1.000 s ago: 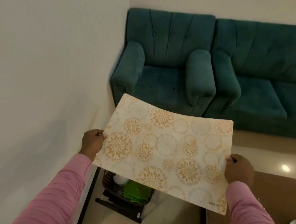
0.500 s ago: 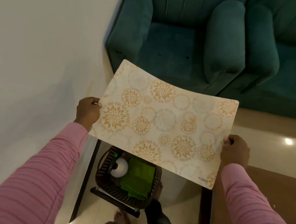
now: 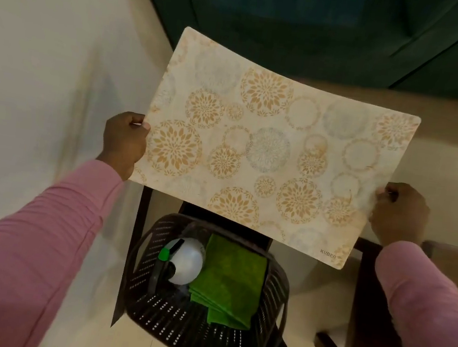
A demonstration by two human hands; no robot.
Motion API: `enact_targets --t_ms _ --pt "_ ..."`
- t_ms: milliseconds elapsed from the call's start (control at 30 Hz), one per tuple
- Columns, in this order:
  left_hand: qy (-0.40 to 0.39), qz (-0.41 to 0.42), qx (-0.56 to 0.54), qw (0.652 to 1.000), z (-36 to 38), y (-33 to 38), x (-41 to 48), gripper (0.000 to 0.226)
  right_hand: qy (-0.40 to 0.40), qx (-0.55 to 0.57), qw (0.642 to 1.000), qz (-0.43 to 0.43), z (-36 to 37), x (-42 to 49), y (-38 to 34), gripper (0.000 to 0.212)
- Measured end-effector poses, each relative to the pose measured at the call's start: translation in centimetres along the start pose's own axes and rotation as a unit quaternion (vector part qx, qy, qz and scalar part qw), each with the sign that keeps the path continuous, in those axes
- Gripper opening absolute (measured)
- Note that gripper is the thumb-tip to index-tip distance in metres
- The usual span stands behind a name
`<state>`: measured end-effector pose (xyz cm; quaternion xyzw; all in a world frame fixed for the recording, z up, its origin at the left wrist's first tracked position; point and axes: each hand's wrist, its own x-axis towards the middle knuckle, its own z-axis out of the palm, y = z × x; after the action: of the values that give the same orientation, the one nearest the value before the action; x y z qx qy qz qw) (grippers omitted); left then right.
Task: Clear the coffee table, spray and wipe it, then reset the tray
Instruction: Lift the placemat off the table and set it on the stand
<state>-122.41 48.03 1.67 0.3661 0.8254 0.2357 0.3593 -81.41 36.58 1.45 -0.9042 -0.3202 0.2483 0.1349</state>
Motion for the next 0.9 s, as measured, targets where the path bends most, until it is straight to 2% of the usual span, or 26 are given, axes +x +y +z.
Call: enact_targets --t_ms 167,500,900 --pt "-0.007 -0.022 0.006 1.000 2.4 -3.3 1.1 0.020 -0.014 -0.012 1.000 0.007 4.1 0.5 1.2 0.024" --pt "-0.029 -0.070 0.041 0.996 2.6 -7.3 1.4 0.019 -0.058 -0.045 0.997 0.029 6.6 0.3 1.9 0.024" --pt "-0.065 -0.060 0.086 0.992 2.4 -8.7 1.6 0.028 -0.104 -0.086 0.986 0.095 7.7 0.9 3.0 0.024"
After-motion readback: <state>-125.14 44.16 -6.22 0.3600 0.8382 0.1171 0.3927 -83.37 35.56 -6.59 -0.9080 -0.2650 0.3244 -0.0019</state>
